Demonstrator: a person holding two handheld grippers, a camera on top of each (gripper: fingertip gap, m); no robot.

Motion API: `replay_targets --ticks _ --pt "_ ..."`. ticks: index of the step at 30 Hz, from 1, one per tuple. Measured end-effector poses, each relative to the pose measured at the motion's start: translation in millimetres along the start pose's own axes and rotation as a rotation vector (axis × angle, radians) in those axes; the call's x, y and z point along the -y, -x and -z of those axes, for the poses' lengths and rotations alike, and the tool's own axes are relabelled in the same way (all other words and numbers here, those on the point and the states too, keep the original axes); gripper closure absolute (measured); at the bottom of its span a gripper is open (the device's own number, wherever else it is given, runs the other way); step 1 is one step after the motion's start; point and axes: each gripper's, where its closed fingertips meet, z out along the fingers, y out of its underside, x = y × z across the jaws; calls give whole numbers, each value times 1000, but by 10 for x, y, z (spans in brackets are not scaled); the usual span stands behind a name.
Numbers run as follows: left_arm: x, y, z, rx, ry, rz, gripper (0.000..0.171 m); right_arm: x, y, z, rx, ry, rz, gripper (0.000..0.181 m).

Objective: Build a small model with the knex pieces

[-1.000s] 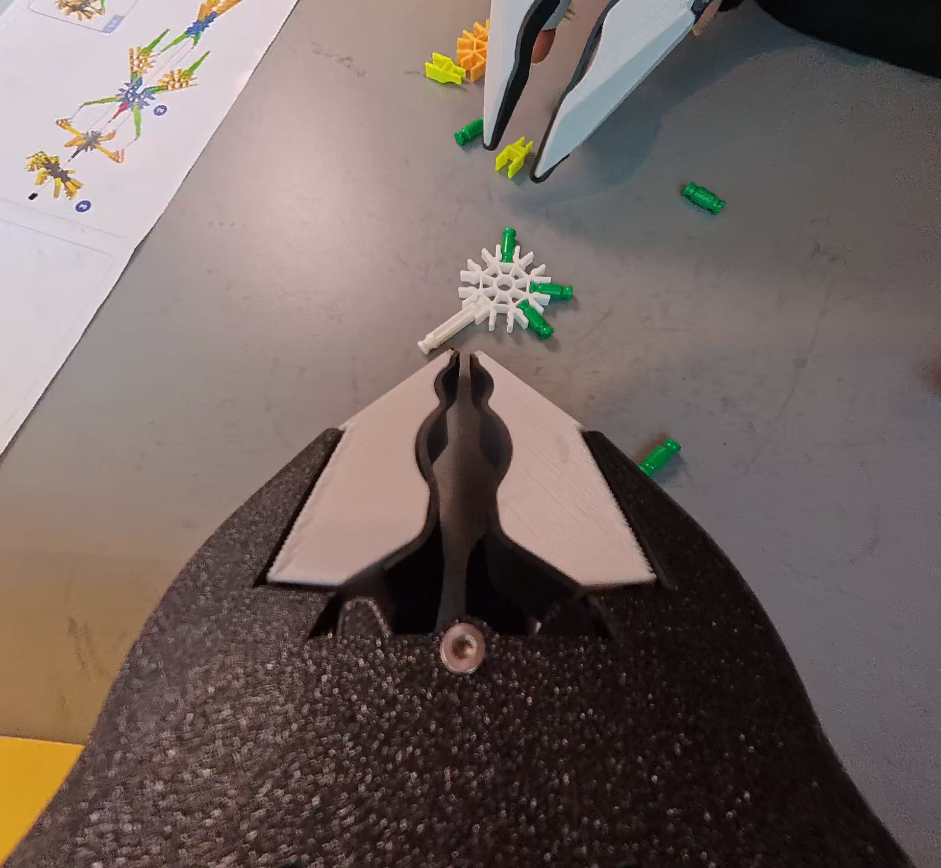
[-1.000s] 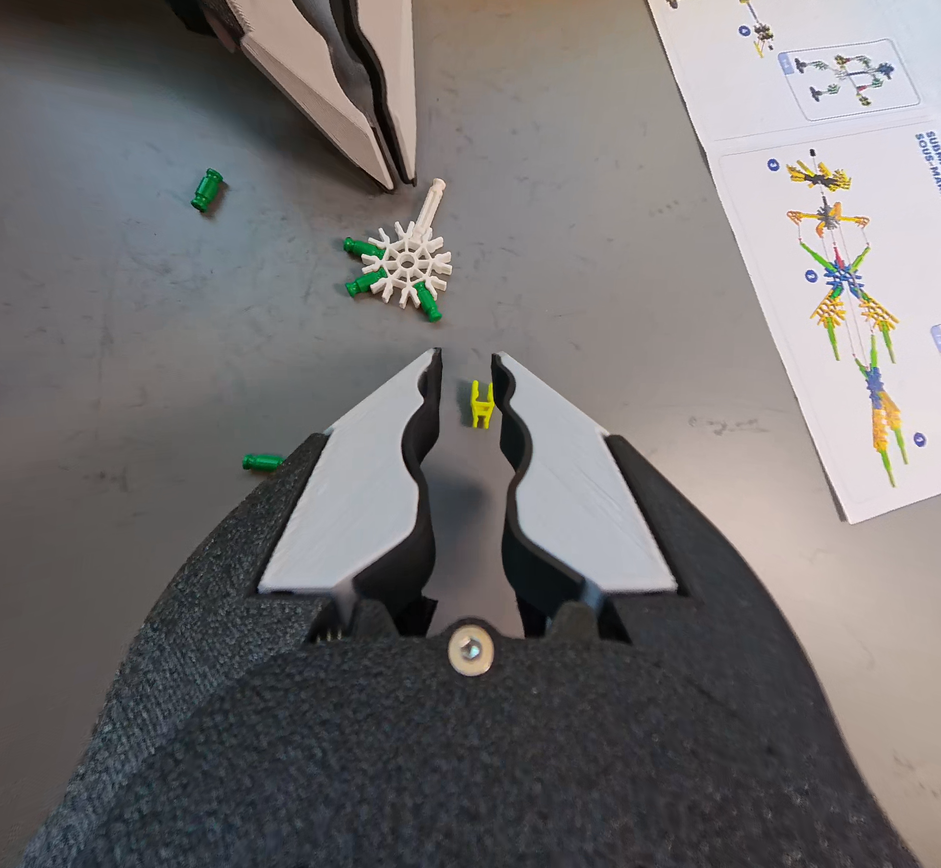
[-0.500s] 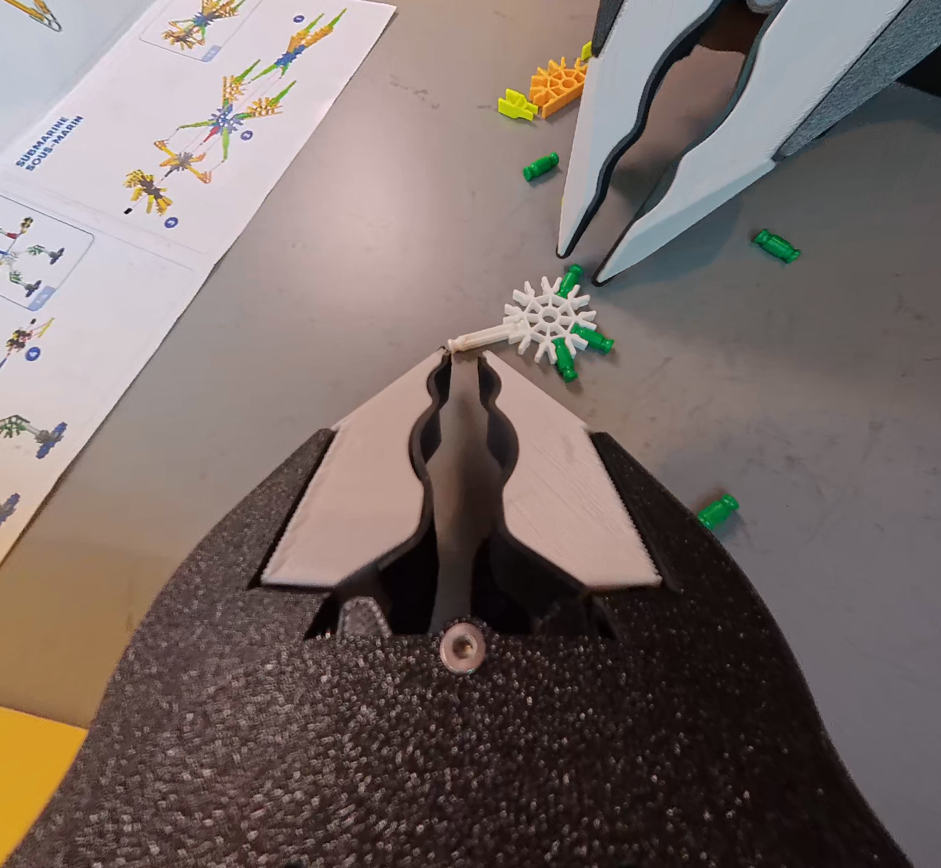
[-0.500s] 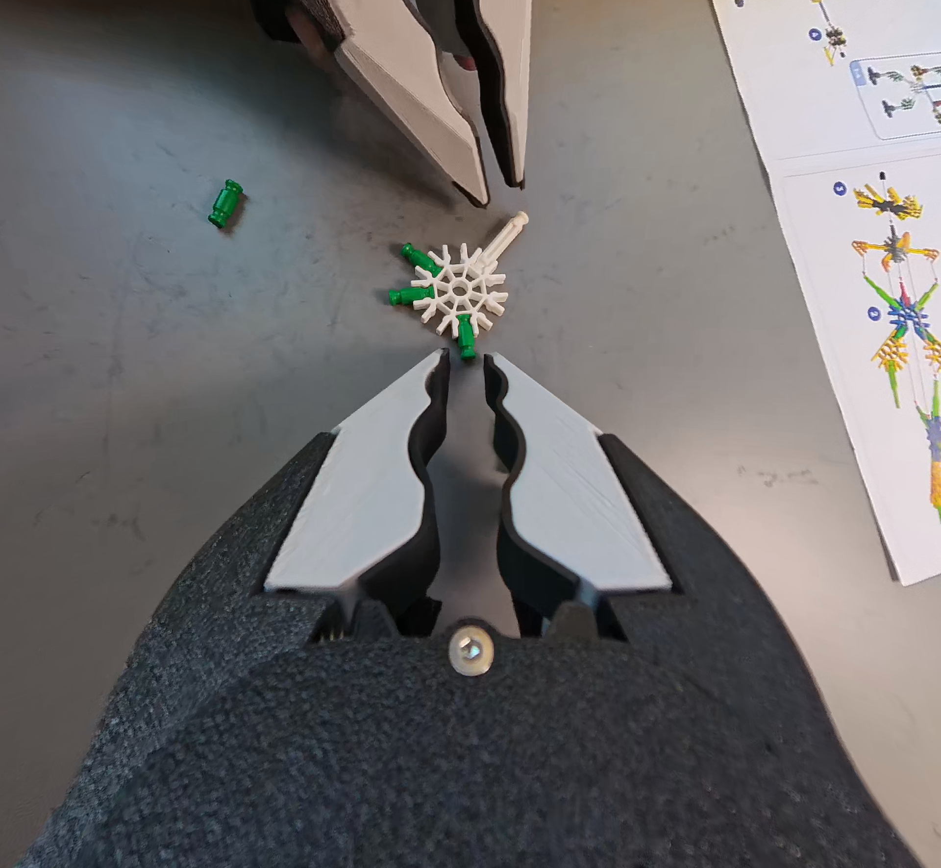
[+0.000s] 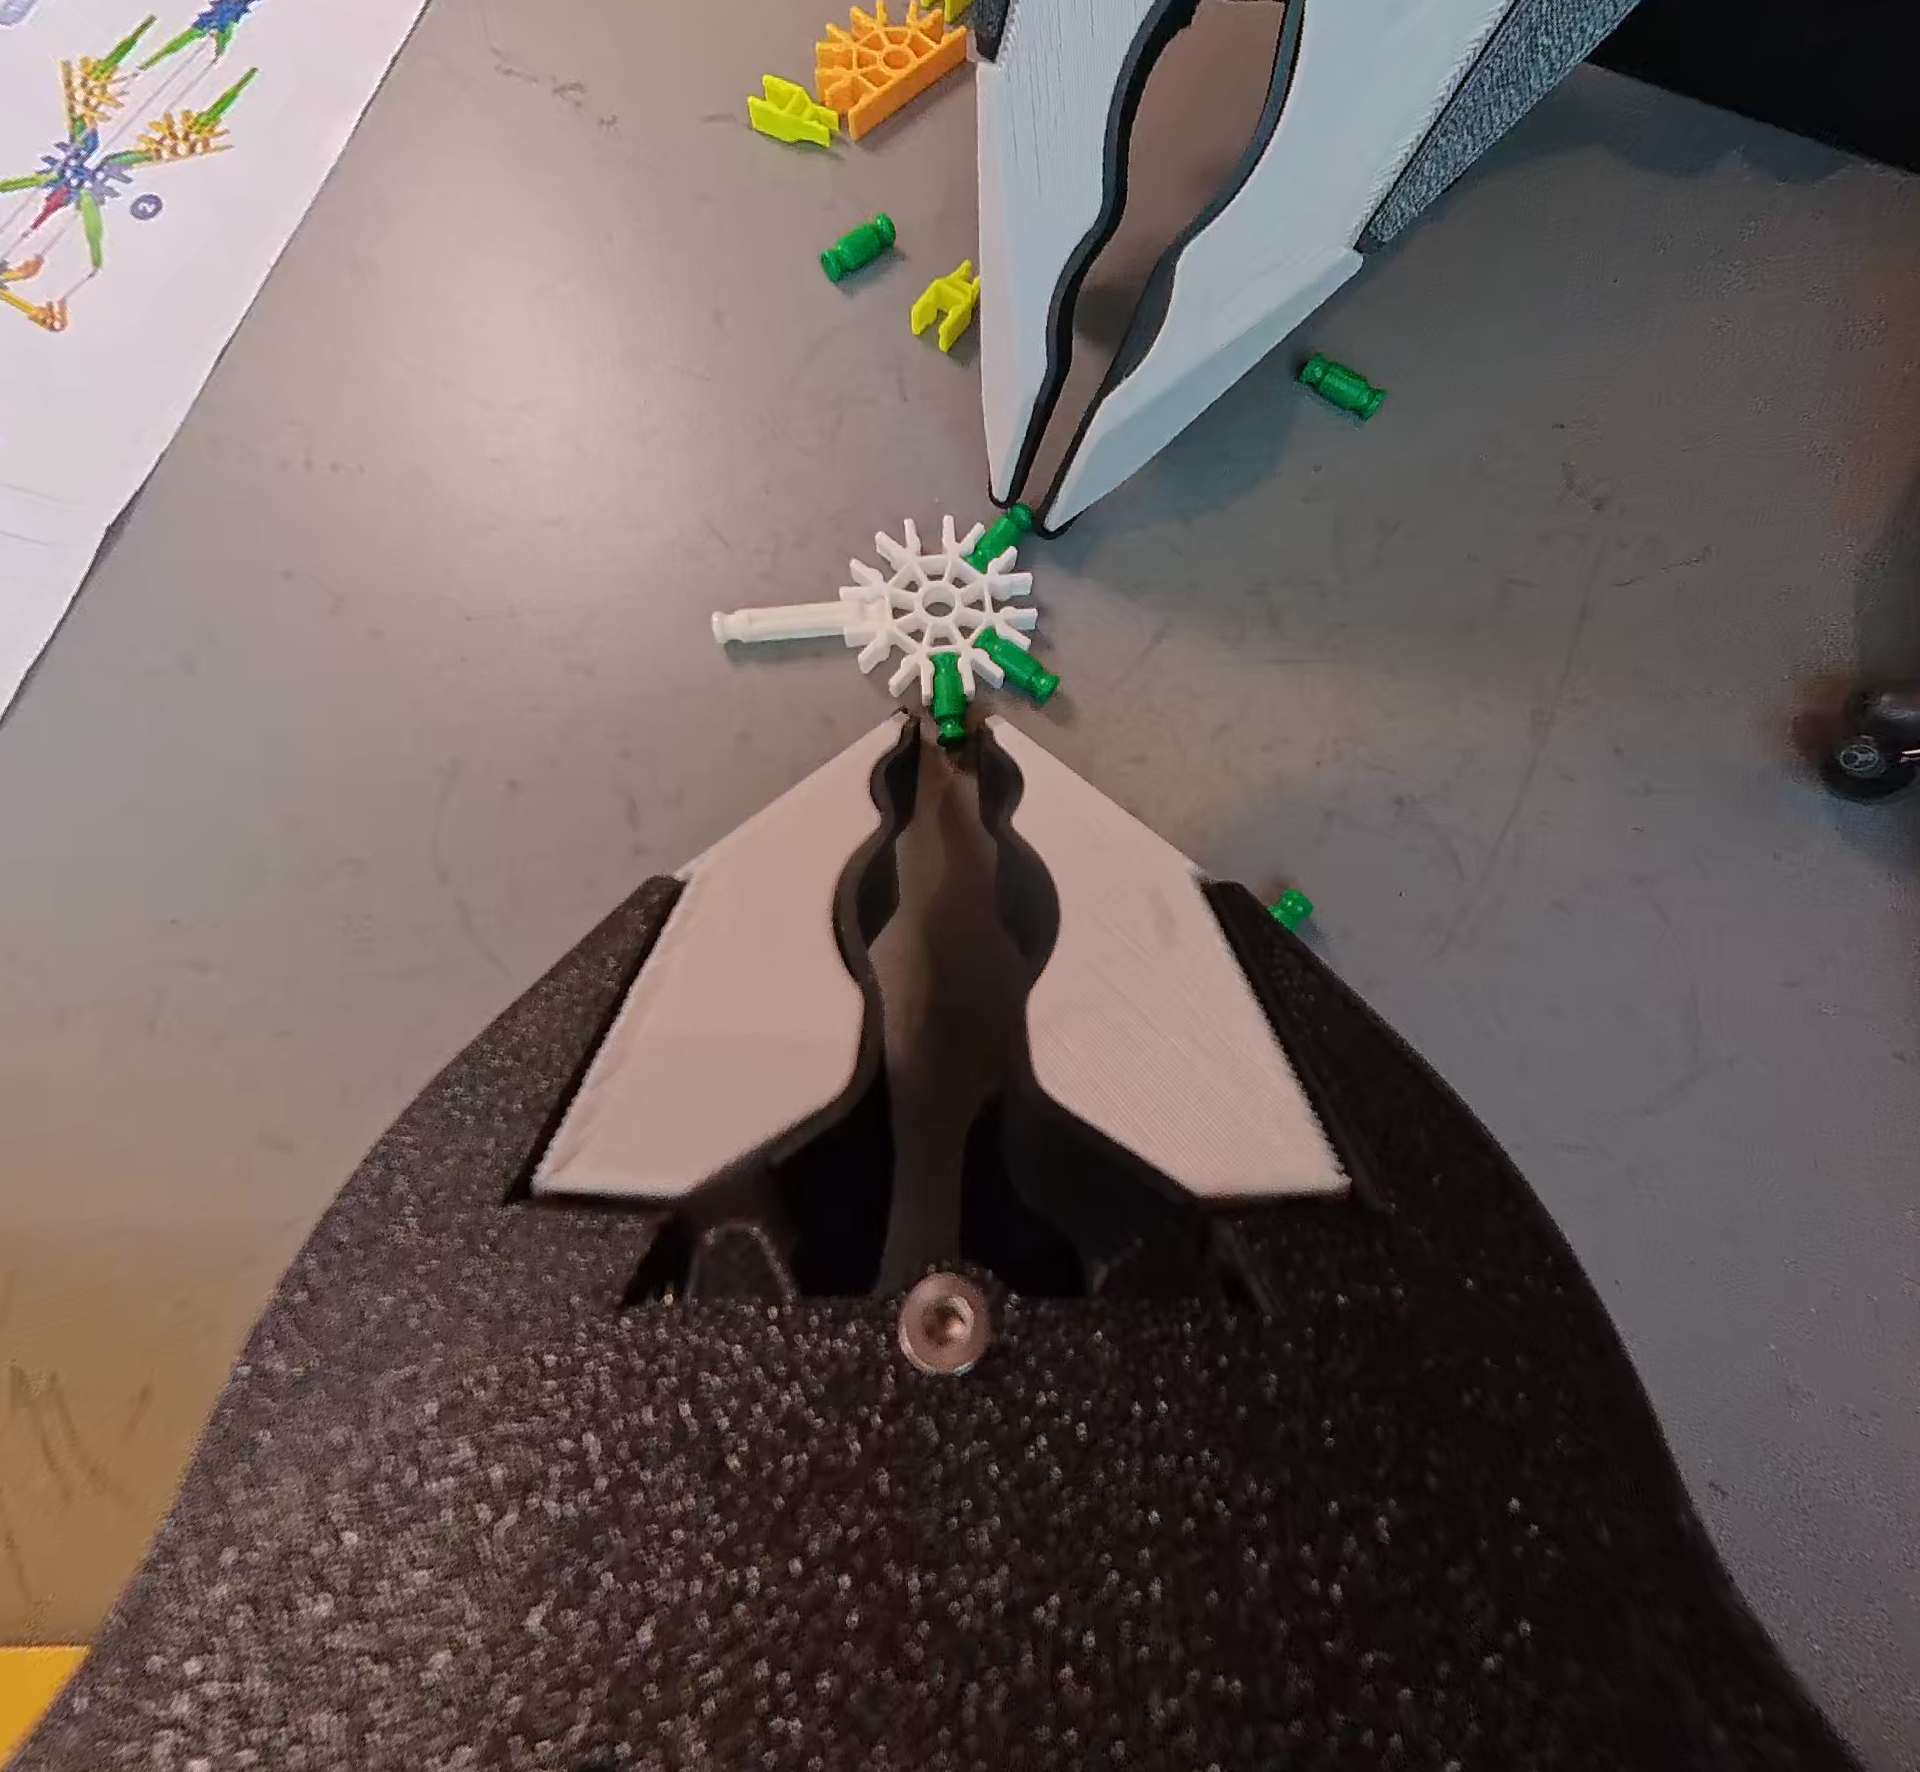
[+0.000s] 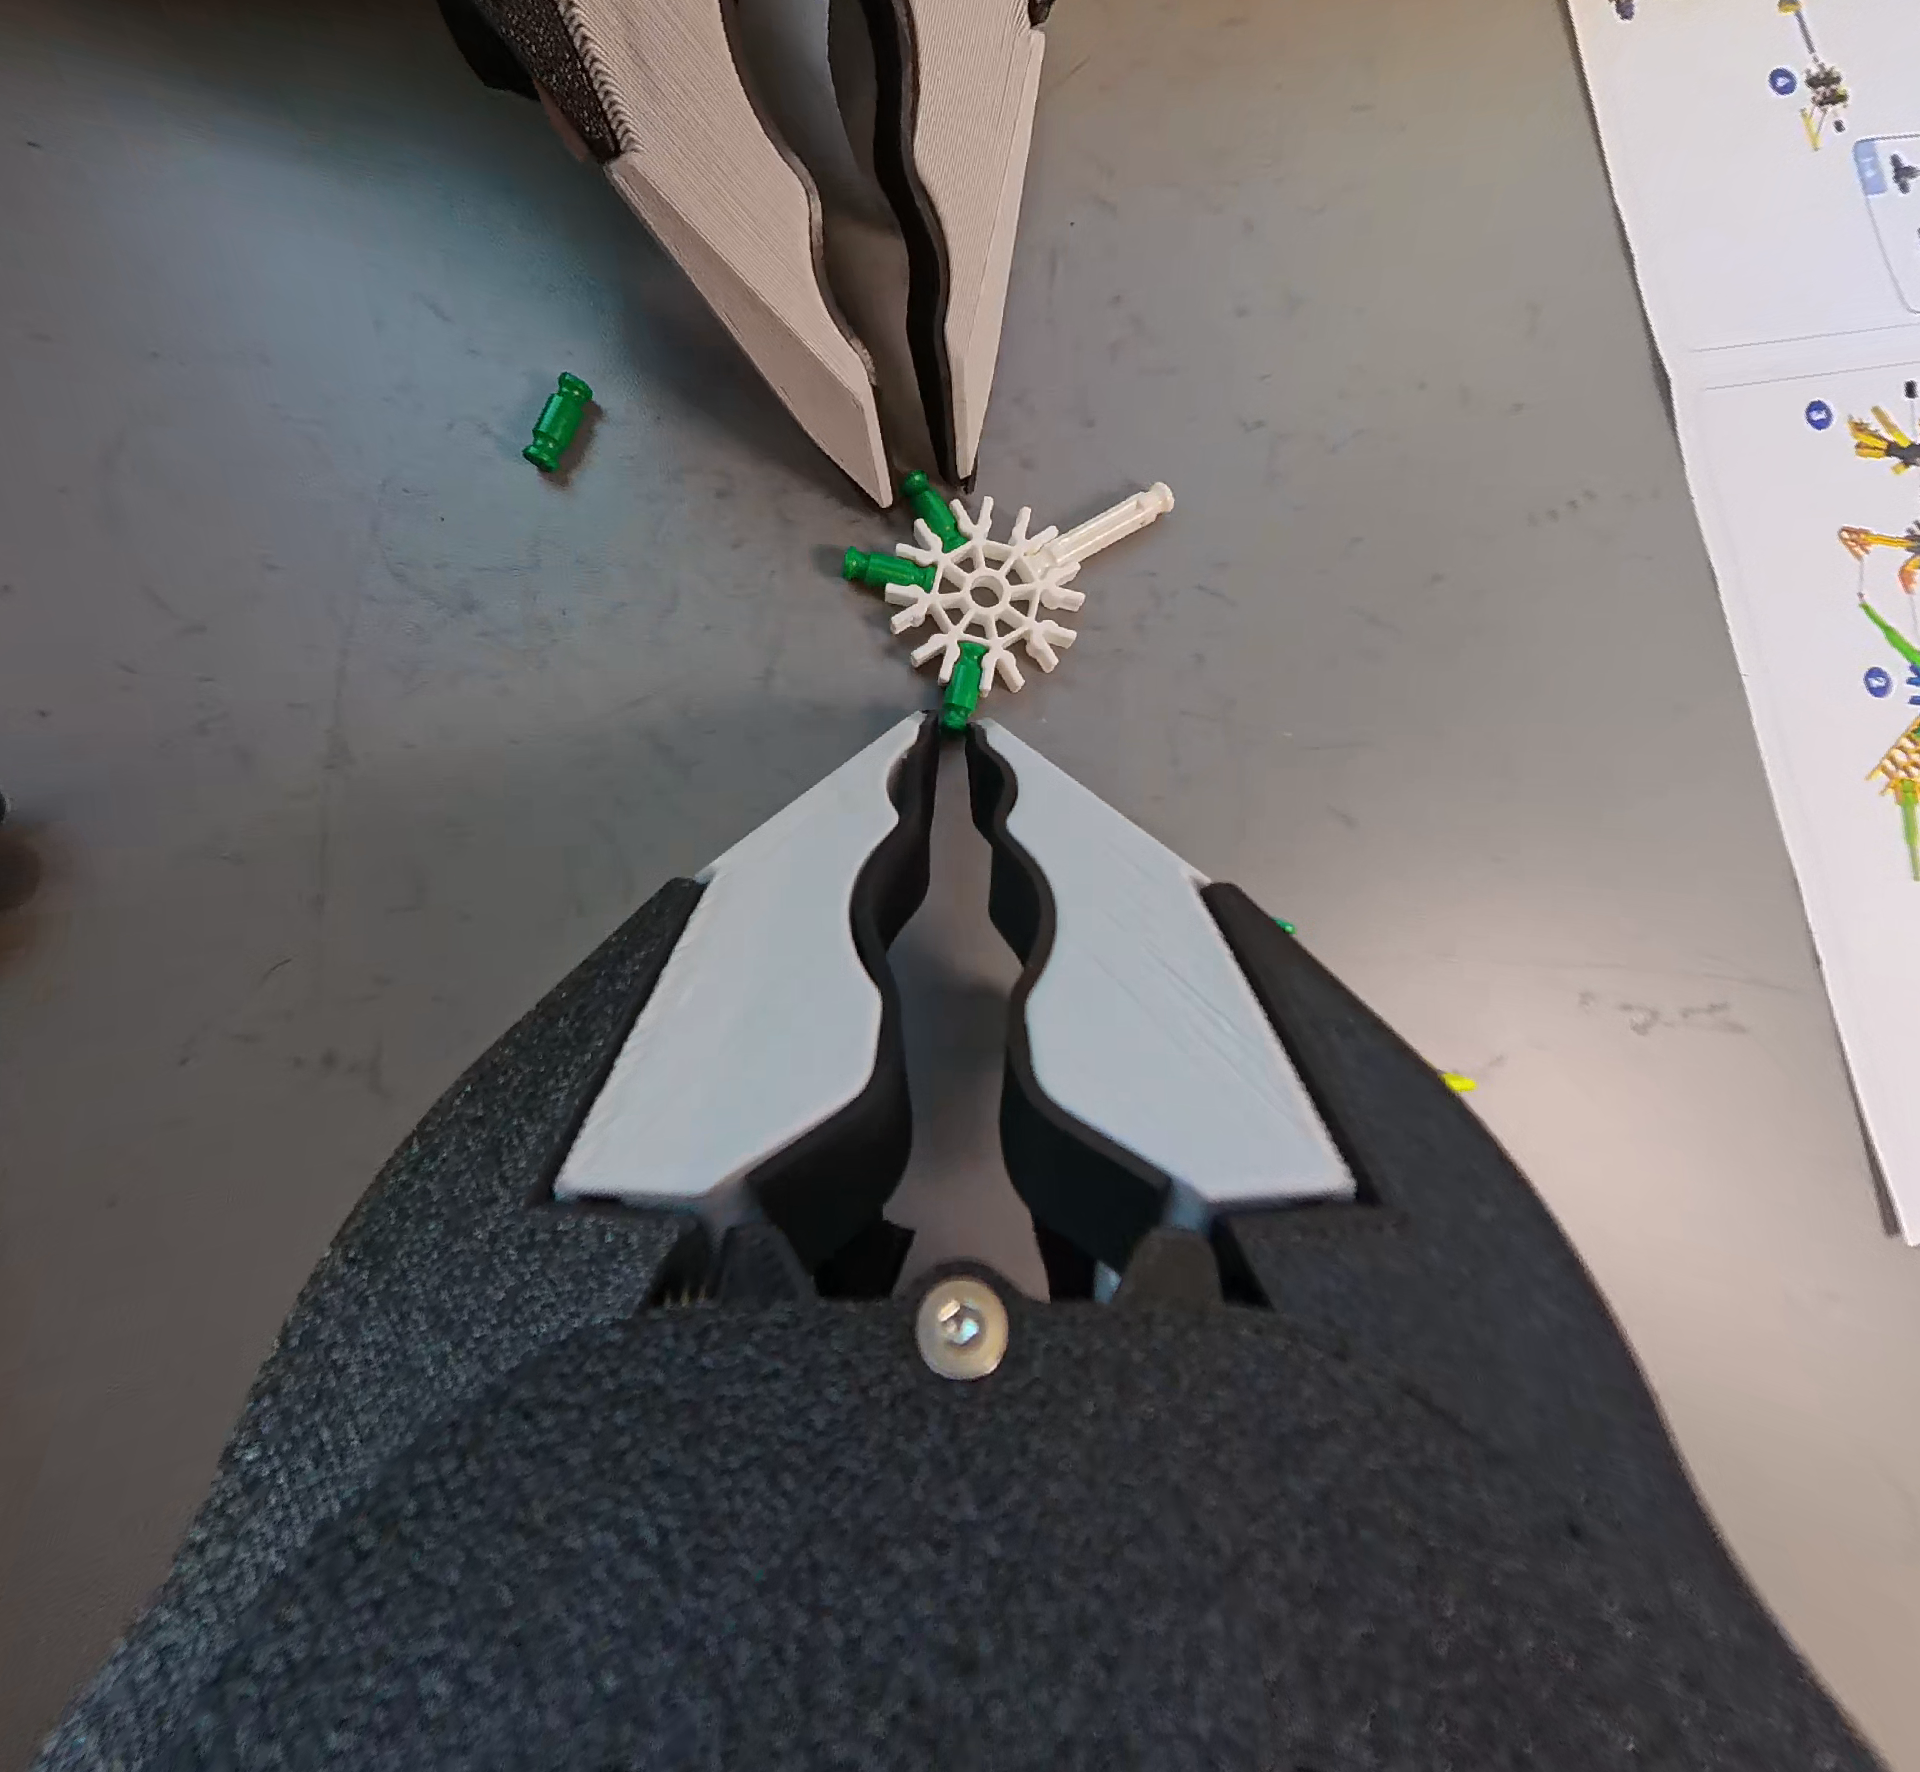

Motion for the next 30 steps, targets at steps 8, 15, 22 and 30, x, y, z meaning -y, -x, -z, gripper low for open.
replay_targets --ticks 8,15,22,30 --pt "2 8 -1 12 -4 -8 166 15 61 -4 27 -8 2 178" --pt "1 23 2 21 -8 -10 165 28 106 -6 45 -12 7 178" --pt "22 41 34 26 -30 3 160 126 40 127 69 -101 -32 170" --pt "374 373 397 142 -322 144 147 890 -1454 864 -296 -511 -80 158"
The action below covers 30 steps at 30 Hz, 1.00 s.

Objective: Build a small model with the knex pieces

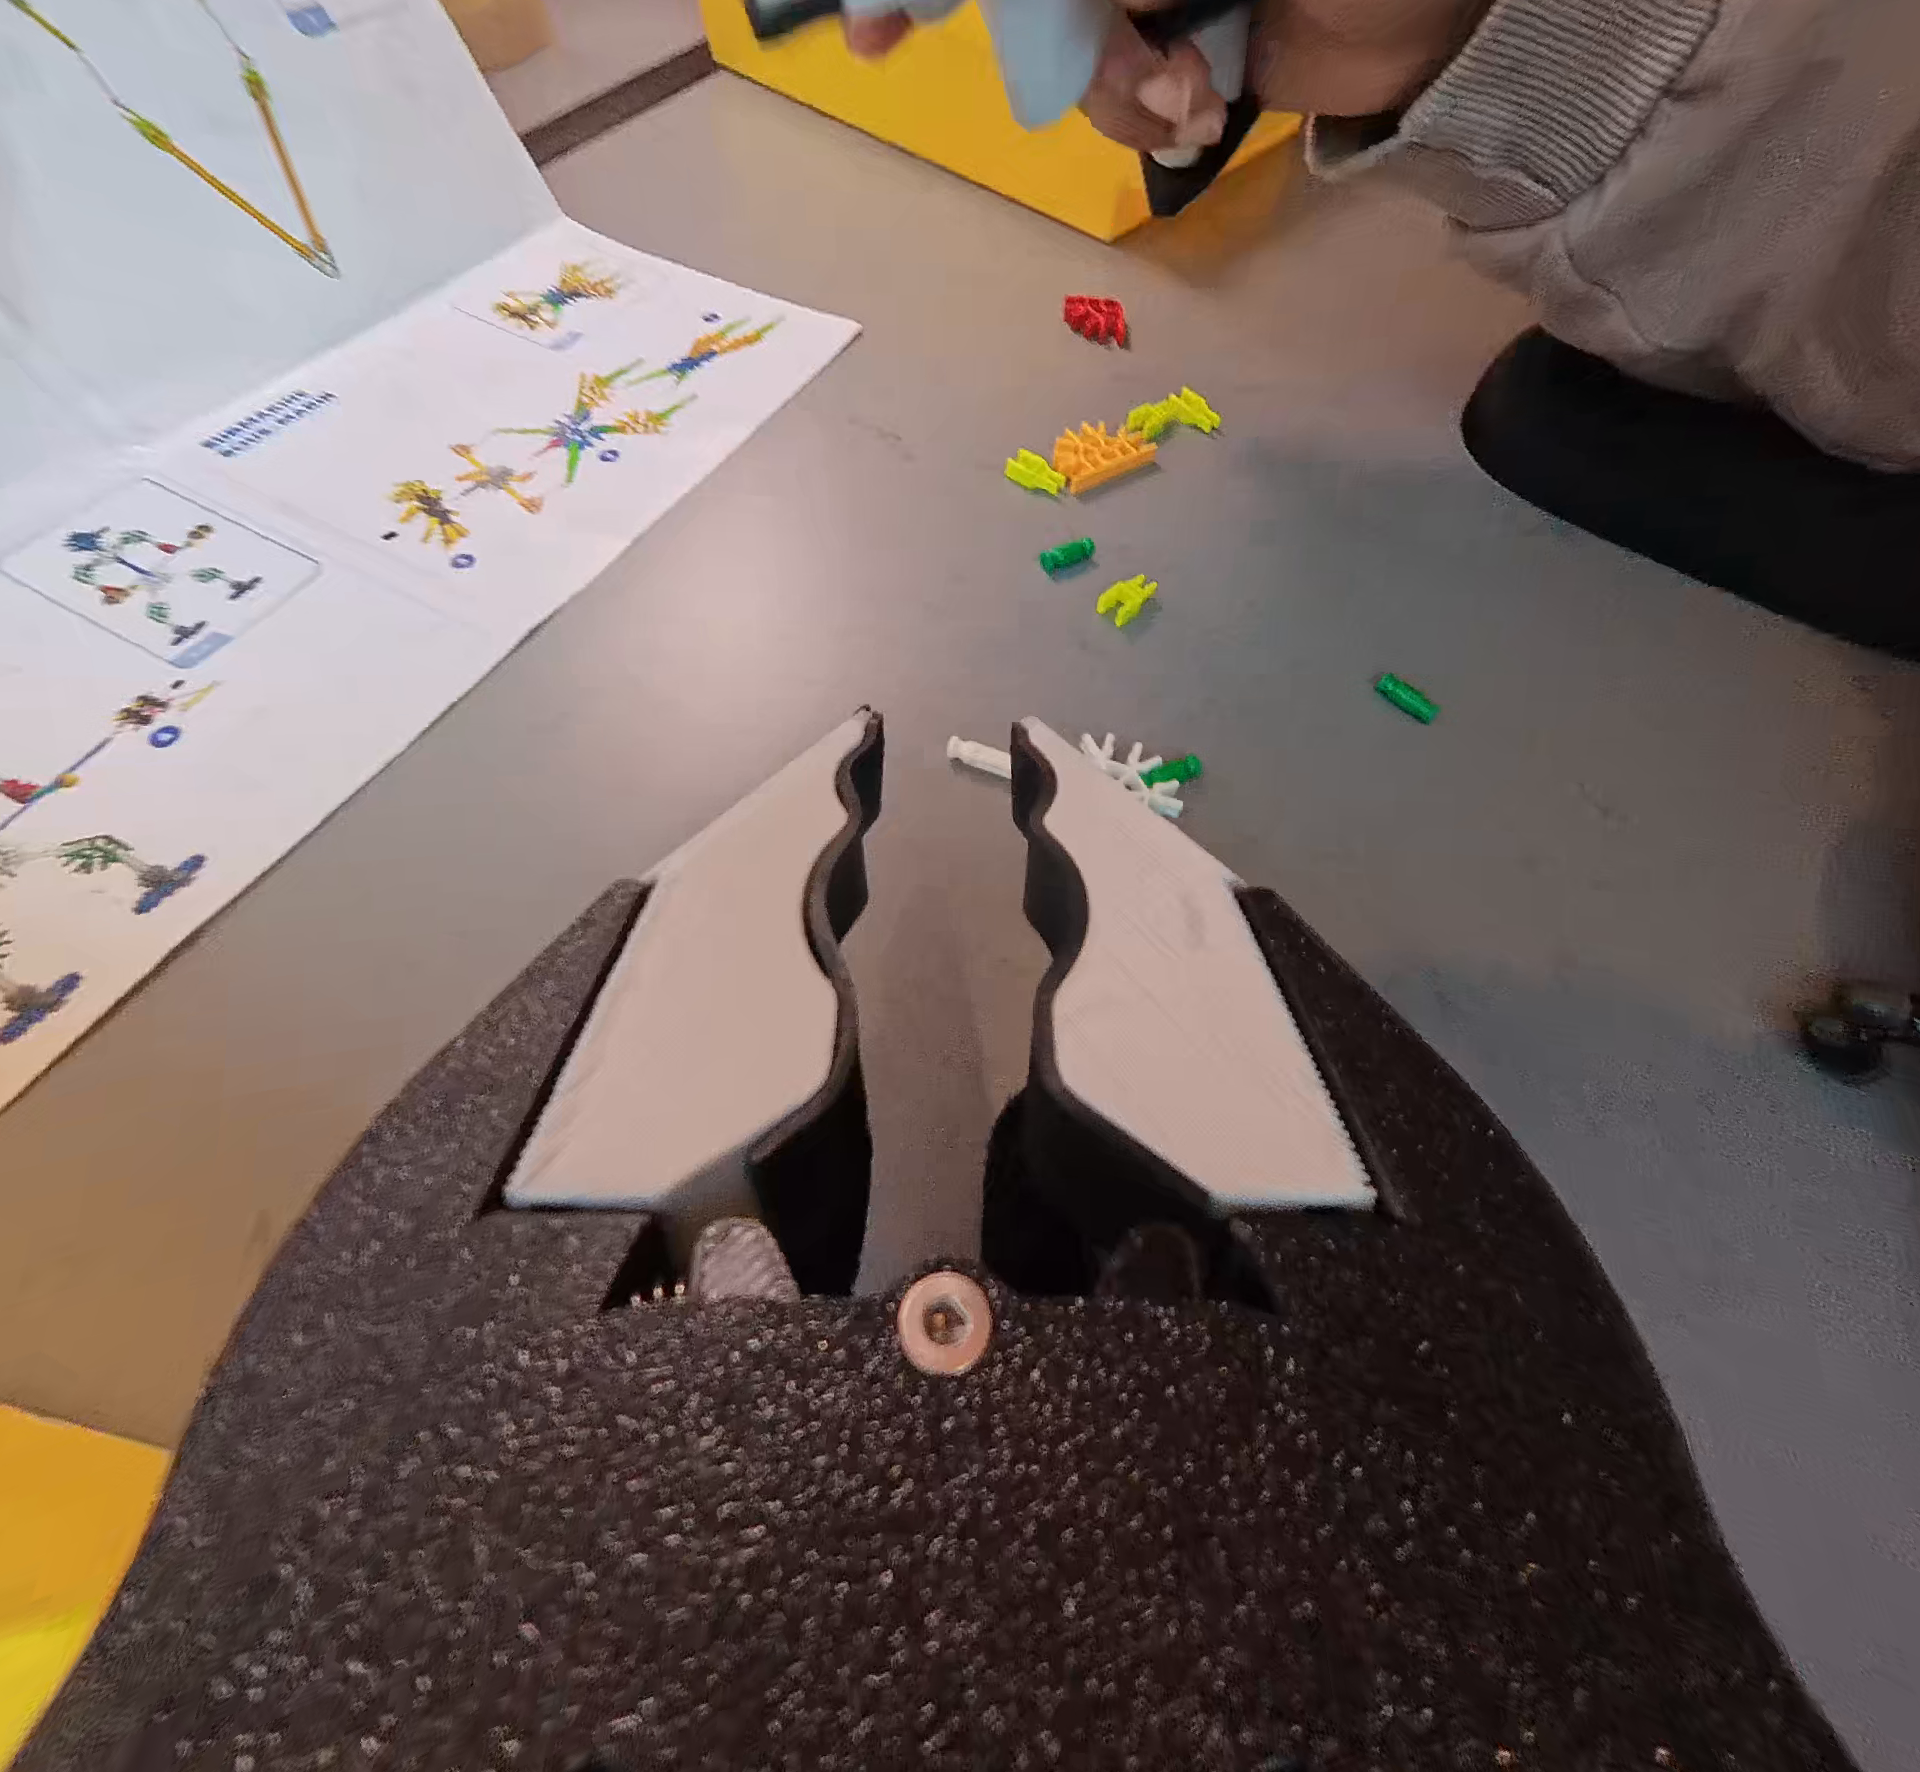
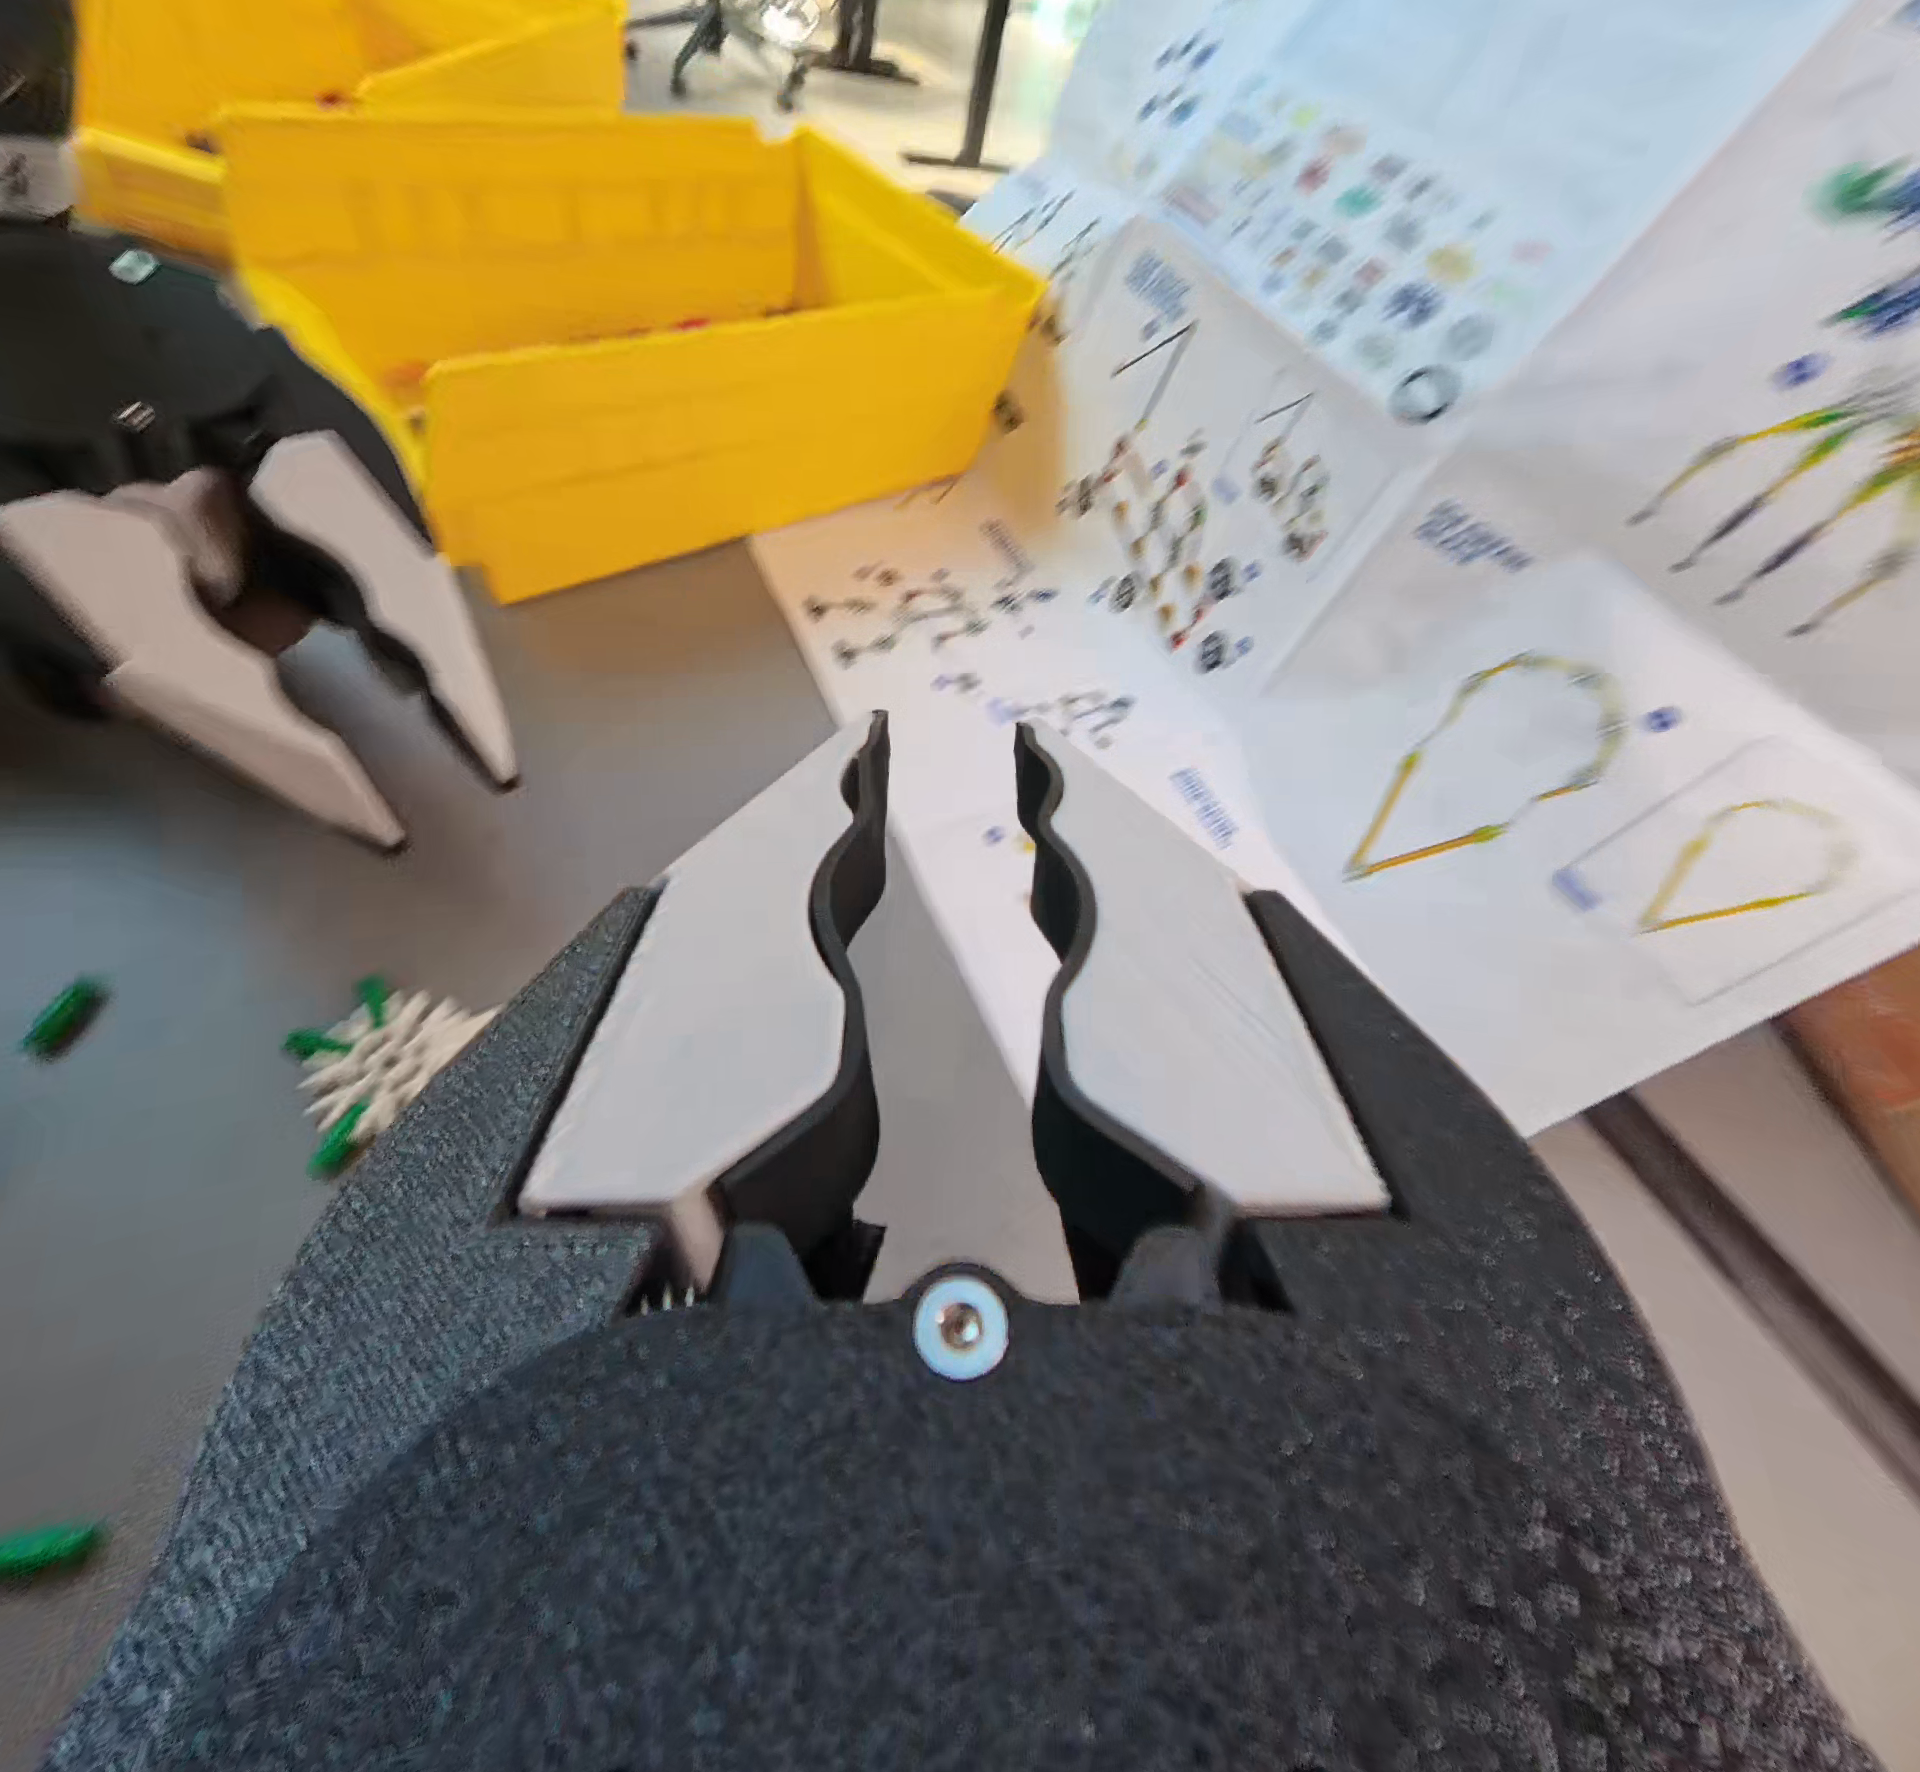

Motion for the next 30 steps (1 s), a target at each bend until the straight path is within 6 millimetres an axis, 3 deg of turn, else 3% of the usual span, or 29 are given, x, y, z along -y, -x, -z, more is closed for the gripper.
replay_targets --ticks 3,5,8,10,13,18,30 --pt "60 116 46 80 -55 -22 144 498 -779 -91 -169 -160 4 159" --pt "70 157 56 115 -69 -44 144 720 -1219 -164 -241 -253 -22 164" --pt "66 215 58 151 -79 -67 144 774 -1780 -332 -337 -285 -42 176" --pt "59 244 56 157 -81 -65 144 759 -2023 -436 -371 -294 -44 181" --pt "55 284 49 157 -82 -52 145 691 -2207 -604 -374 -283 -41 181" --pt "35 330 22 156 -65 -30 145 352 -2526 -854 -433 -171 -71 181" --pt "6 299 -8 146 -41 -49 146 366 -2545 -855 -407 -177 -88 181"
